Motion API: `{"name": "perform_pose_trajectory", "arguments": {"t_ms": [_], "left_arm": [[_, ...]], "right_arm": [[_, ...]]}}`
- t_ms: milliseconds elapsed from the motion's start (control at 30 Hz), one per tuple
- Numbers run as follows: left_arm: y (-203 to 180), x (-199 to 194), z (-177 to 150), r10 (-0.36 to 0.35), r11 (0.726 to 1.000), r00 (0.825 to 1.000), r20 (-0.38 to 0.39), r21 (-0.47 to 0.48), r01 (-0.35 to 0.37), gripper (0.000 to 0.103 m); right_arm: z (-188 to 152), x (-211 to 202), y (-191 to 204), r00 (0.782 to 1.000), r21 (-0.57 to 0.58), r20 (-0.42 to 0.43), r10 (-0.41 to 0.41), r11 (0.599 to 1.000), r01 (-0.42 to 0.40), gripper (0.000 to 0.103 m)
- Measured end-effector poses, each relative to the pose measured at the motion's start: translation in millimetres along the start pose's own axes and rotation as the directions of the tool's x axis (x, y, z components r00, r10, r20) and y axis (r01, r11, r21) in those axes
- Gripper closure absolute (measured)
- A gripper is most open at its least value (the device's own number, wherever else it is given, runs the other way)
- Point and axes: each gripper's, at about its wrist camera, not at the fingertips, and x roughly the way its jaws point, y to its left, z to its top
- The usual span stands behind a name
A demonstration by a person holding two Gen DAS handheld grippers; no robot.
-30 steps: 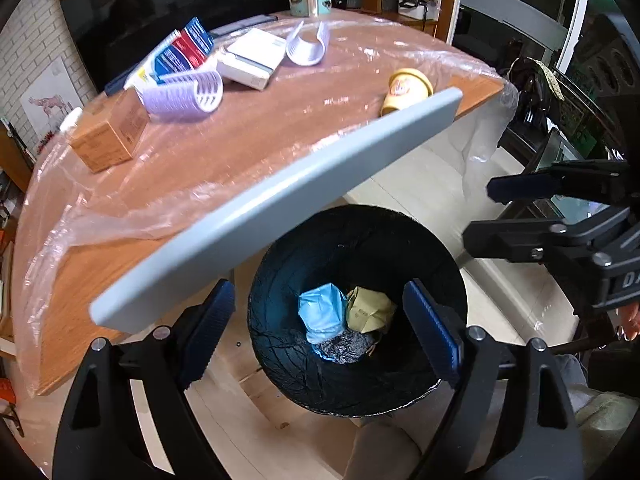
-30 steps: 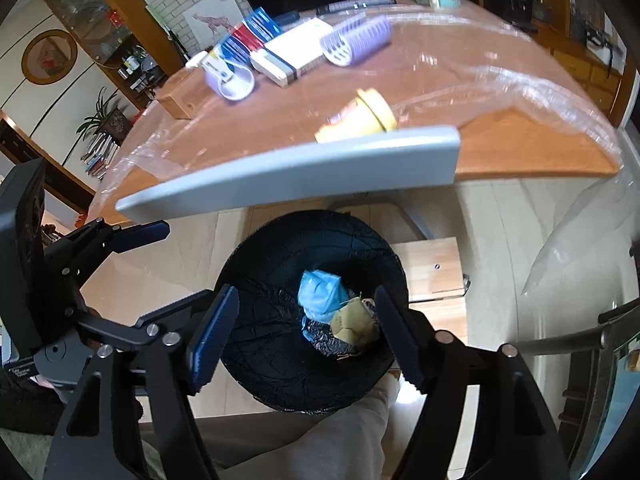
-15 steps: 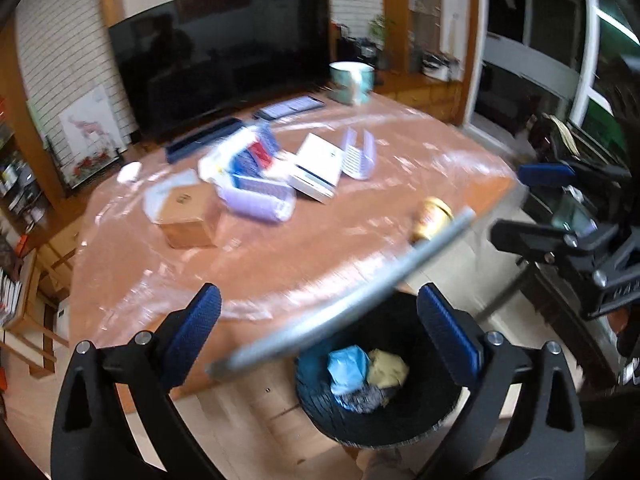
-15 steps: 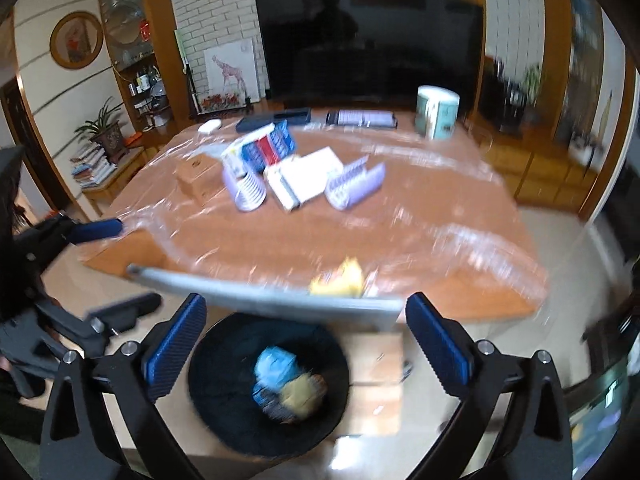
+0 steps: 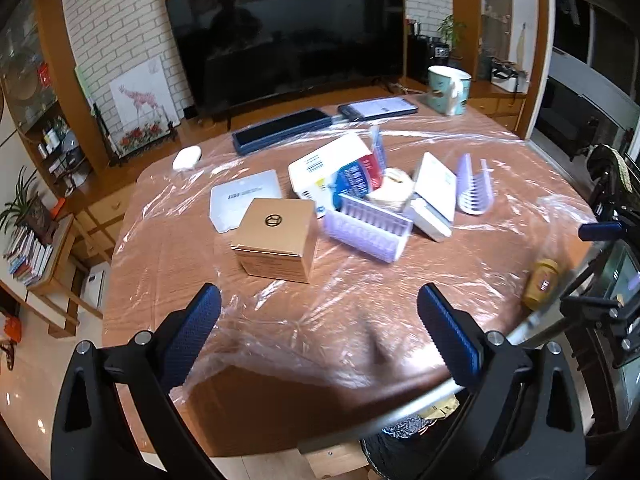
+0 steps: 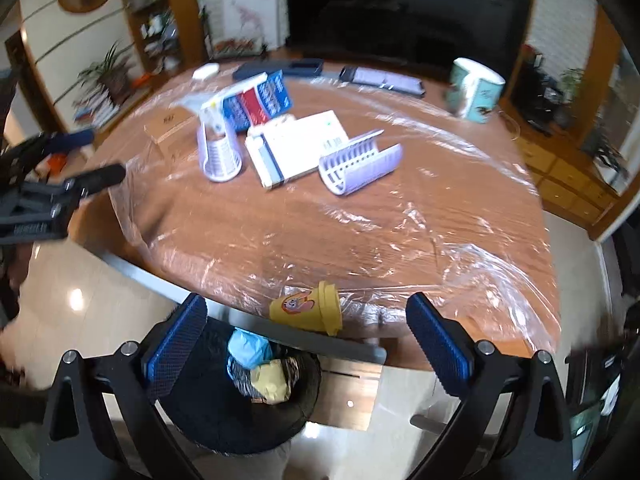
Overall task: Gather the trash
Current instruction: 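Move the right tool to the yellow cartoon cup at the table edge, then close the right tool around the yellow cartoon cup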
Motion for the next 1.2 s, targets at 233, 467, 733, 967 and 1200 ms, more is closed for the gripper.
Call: {"name": "perform_pose_trajectory", "arguments": {"t_ms": [233,467,733,967,1200], "left_arm": [[2,23,9,0.026,1.0,0.999,-0.043,-0.015,-0.026,0.004],[4,43,17,0.049,0.998,0.996,-0.074,-0.025,-0.051,0.004],[8,58,25,0.063,0.997,0.993,-0.101,-0.032,-0.066,0.004],[12,66,26,0.067,0.997,0.991,-0.118,-0.039,-0.072,0.004],[15,72,26,0.065,0.997,0.99,-0.128,-0.043,-0.071,0.004]], "right_arm": [[11,25,8,0.991,-0.116,-0.132,0.012,0.993,-0.028,0.025],[13,33,6,0.984,-0.135,-0.175,0.027,0.99,-0.052,0.03],[21,37,1,0.973,-0.119,-0.224,0.059,0.989,-0.088,0.033],[26,43,-4,0.956,-0.066,-0.262,0.13,0.986,-0.152,0.047],[26,51,-15,0.943,0.014,-0.291,0.161,0.986,-0.164,0.048]]}}
